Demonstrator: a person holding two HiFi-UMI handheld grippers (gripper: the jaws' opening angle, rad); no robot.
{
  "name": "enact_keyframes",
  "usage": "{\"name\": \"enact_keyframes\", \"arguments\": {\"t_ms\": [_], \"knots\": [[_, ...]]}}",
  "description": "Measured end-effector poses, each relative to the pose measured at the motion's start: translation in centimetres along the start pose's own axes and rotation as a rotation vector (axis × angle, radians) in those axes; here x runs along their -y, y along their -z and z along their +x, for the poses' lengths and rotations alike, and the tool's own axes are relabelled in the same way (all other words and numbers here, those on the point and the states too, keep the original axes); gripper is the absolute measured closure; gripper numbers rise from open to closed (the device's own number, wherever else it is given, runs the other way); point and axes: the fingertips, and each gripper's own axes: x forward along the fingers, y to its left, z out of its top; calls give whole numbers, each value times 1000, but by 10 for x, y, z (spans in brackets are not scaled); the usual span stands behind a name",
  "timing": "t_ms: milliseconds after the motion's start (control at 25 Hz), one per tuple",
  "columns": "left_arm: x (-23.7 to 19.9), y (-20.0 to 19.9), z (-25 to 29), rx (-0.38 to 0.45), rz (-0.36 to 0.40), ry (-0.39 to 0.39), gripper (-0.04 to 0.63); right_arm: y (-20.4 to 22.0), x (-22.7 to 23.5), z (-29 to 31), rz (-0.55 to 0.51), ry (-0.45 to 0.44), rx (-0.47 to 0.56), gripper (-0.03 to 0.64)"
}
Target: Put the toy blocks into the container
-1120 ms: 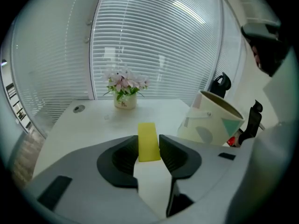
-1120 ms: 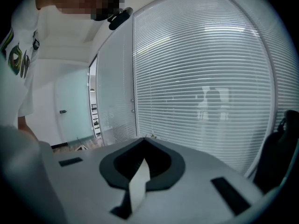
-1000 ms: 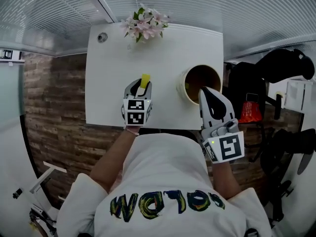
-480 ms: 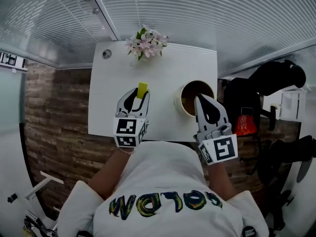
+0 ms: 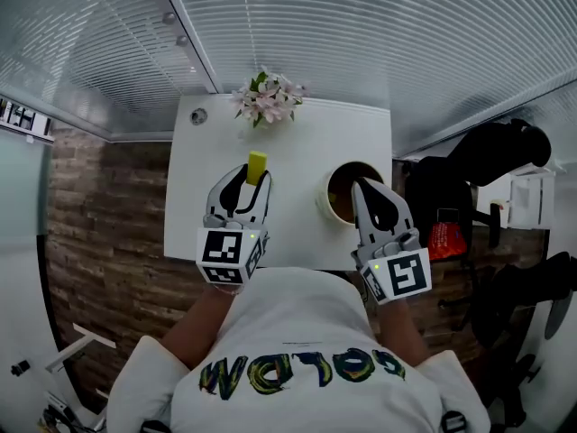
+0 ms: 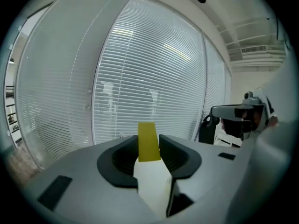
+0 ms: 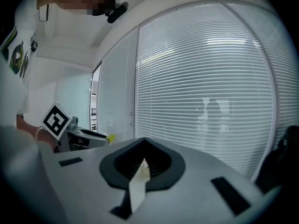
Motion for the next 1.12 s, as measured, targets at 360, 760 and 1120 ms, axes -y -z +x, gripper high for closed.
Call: {"name": "enact_keyframes", "arguments": {"t_ms": [360, 760, 1120], "knots": [[41, -2, 17, -12, 12, 115, 445, 7, 26, -24, 18, 100, -12, 609], [114, 4, 41, -46, 48, 287, 445, 25, 66, -77, 54, 256, -34, 609], [169, 16, 50, -82, 83, 412, 445, 40, 90, -121, 84, 365, -49, 609]]}}
